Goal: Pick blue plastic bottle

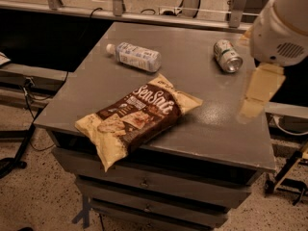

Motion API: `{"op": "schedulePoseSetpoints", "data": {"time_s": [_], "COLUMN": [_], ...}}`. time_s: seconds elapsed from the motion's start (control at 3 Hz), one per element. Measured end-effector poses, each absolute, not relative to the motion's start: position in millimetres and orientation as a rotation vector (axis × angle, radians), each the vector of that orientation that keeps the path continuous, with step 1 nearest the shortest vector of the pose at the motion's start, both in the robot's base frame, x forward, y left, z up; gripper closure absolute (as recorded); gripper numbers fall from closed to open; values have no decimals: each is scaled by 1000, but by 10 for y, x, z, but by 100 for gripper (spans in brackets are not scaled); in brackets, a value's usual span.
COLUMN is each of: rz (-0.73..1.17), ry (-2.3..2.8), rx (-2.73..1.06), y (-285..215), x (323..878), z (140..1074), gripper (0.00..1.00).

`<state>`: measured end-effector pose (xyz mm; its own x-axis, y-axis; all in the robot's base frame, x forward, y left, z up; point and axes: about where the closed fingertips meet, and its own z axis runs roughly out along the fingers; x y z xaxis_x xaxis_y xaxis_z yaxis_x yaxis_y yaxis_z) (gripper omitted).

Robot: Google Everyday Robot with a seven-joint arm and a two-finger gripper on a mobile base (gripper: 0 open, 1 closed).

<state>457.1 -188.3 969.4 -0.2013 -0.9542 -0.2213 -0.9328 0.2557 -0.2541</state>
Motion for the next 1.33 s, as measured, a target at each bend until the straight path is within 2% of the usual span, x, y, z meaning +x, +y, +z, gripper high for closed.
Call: {"op": "schedulePoseSetpoints", "data": {"time_s": [0.67, 1.33], "rz": [-44, 23], "ry": [2109, 2070], "rx": [-1778, -1690], "y": [-772, -2], "x": [5282, 6320], "z": [9382, 9201], "gripper": [0, 0]}}
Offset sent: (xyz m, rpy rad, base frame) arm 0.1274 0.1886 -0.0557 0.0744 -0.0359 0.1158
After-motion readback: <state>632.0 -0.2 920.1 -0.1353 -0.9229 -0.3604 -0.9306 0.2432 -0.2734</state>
